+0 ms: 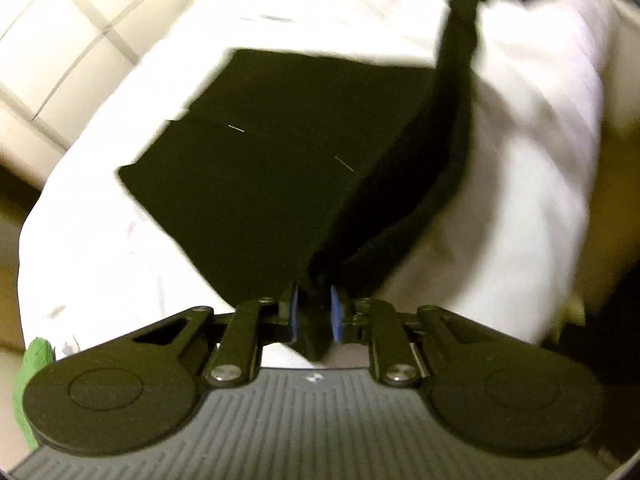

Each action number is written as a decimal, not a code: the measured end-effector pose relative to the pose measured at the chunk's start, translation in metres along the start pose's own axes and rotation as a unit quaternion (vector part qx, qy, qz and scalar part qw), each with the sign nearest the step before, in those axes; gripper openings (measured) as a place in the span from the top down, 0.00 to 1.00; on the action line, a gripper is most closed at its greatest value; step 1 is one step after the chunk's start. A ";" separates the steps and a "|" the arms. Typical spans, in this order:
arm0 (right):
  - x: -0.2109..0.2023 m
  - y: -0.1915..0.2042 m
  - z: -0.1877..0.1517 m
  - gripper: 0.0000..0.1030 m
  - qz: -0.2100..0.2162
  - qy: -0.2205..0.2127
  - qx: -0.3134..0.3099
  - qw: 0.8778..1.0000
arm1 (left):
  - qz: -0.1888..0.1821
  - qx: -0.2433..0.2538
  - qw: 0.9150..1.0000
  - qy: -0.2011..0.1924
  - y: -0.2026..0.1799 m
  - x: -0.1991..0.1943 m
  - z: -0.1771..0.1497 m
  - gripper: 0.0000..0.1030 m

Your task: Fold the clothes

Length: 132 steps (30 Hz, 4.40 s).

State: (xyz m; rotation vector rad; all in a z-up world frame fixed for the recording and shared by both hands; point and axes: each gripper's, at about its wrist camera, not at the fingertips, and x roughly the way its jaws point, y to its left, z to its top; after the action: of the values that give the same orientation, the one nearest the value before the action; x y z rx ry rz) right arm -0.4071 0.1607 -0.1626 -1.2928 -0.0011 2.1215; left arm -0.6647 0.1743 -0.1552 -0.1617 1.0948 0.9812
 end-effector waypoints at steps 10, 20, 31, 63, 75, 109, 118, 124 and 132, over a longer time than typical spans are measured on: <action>0.081 -0.142 0.065 0.57 -0.126 -0.008 0.255 0.959 | -0.017 -0.316 0.948 0.024 0.142 0.097 0.033 0.71; 0.139 -0.154 -0.028 0.46 0.073 0.097 0.474 0.872 | -0.147 -0.415 0.894 0.087 0.125 0.146 -0.027 0.61; 0.157 -0.138 -0.059 0.87 0.136 0.120 0.505 0.844 | -0.141 -0.395 0.903 0.094 0.095 0.150 -0.030 0.95; 0.210 -0.181 -0.046 0.46 0.143 0.082 0.539 0.826 | -0.096 -0.443 0.883 0.118 0.144 0.208 -0.019 0.70; 0.168 -0.162 -0.095 0.46 0.136 0.078 0.552 0.819 | -0.135 -0.575 0.795 0.136 0.132 0.181 -0.066 0.44; 0.260 -0.206 0.004 0.80 0.114 0.091 0.463 0.874 | -0.041 -0.385 0.914 0.122 0.146 0.238 0.010 0.97; 0.246 -0.200 0.023 0.93 0.046 0.050 0.421 0.905 | -0.045 -0.443 0.891 0.093 0.168 0.227 -0.009 0.98; 0.261 -0.201 0.017 0.67 0.057 0.068 0.466 0.881 | -0.069 -0.437 0.892 0.097 0.156 0.232 -0.013 0.65; 0.267 -0.207 0.014 0.66 0.065 0.064 0.491 0.867 | -0.049 -0.415 0.903 0.097 0.160 0.233 -0.007 0.68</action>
State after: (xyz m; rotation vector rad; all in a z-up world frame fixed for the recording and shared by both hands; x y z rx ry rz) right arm -0.3926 0.4681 -0.3015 -0.7858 1.1010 1.6924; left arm -0.7628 0.4018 -0.2919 -1.0187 0.7693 1.3095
